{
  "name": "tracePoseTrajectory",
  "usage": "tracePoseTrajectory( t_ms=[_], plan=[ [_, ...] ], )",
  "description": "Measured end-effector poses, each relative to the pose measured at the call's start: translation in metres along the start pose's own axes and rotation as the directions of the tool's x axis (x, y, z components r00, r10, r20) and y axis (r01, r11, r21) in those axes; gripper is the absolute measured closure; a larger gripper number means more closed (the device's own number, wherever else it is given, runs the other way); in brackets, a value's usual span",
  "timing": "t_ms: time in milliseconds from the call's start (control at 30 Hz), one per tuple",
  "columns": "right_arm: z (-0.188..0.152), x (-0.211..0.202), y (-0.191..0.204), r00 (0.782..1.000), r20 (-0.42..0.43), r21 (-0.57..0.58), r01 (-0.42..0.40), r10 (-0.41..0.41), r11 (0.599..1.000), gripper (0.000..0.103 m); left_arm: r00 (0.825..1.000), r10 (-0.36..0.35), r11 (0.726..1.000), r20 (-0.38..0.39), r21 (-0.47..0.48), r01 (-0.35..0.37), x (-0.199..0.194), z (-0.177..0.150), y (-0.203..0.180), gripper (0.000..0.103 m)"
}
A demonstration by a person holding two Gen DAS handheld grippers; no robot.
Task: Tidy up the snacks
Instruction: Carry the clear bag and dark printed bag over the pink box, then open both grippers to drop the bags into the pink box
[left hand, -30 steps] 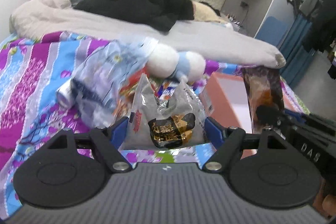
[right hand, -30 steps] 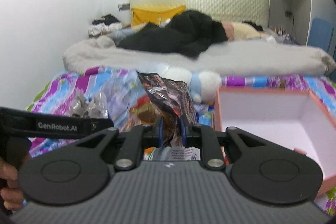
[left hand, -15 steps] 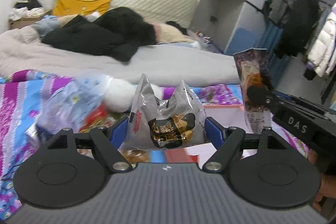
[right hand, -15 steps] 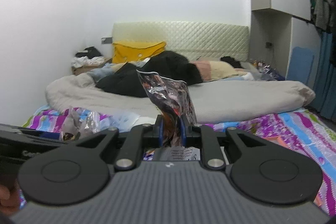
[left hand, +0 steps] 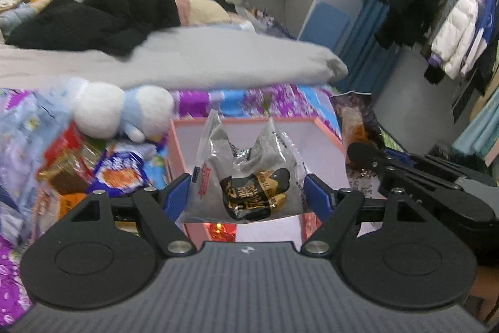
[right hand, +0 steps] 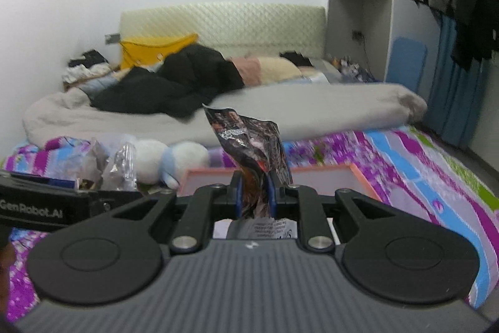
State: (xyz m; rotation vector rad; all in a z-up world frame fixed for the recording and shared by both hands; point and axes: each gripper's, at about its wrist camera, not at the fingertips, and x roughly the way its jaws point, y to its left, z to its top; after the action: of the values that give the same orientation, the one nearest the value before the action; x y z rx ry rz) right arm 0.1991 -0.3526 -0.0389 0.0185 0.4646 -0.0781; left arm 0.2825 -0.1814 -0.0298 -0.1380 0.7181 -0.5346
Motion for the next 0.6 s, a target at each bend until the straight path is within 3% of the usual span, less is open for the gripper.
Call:
tracePoseTrajectory(
  t_ms=[300,600],
  plan=[
    [-0.032,0.048,-0.032,0.989,-0.148,0.056,0.005,0.003,0.998,0.083,0.991,0.017,1.0,-0.133,0.018,-0.015,0.082,-0.007,-0.008,0.022],
    [-0.062,0.088,-0.055,0.96,-0.279,0.113,0.028,0.005,0.993,0.082,0.972,0.045,0.998,-0.232,0.047,-0.035,0.141,-0.02,-0.021,0.022]
  ],
)
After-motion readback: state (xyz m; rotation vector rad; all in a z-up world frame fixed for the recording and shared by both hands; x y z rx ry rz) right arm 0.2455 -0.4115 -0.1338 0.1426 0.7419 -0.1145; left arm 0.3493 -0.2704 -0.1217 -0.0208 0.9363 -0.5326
